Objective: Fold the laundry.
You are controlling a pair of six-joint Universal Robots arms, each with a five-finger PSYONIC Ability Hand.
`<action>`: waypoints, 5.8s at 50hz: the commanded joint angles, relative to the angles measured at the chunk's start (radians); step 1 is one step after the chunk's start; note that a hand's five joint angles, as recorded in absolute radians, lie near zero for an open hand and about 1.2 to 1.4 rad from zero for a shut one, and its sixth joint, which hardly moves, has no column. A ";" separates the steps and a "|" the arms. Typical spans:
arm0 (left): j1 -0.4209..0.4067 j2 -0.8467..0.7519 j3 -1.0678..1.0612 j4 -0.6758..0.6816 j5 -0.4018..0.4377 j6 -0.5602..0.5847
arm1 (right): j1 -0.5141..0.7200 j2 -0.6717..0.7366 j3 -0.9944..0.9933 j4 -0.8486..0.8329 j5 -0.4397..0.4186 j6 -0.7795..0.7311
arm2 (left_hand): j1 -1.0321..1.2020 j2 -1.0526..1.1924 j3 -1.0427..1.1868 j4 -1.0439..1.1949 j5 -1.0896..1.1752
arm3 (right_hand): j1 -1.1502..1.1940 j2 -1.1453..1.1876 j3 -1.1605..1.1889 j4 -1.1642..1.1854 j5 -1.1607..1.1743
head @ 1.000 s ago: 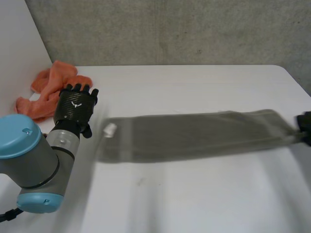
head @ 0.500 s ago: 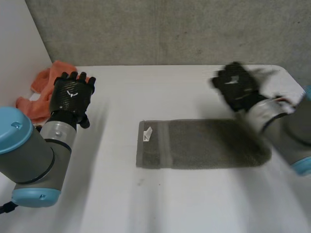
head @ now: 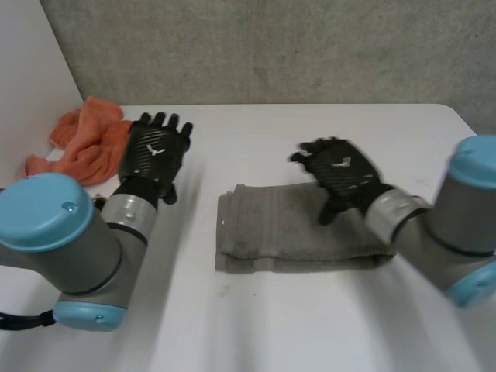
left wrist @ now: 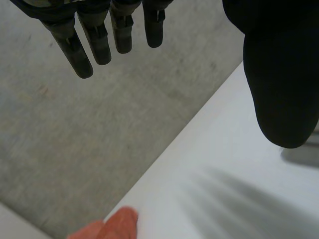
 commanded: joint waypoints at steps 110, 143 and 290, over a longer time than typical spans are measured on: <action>-0.139 -0.040 0.502 -0.545 0.164 -0.330 | -0.094 -0.079 0.068 0.224 0.218 0.316 | -0.005 -0.020 -0.026 -0.022 -0.038 | -0.029 -0.044 -0.041 -0.060 -0.071; -0.085 -0.037 0.501 -0.628 0.350 -0.444 | 0.030 0.180 0.030 0.108 0.078 0.556 | -0.005 -0.020 -0.026 -0.022 -0.038 | 0.137 0.122 0.125 0.106 0.095; 0.530 -0.404 0.694 -0.438 0.393 -0.013 | 0.002 -0.131 -0.061 0.054 0.071 -0.158 | -0.011 -0.026 -0.032 -0.028 -0.044 | -0.029 -0.044 -0.041 -0.060 -0.071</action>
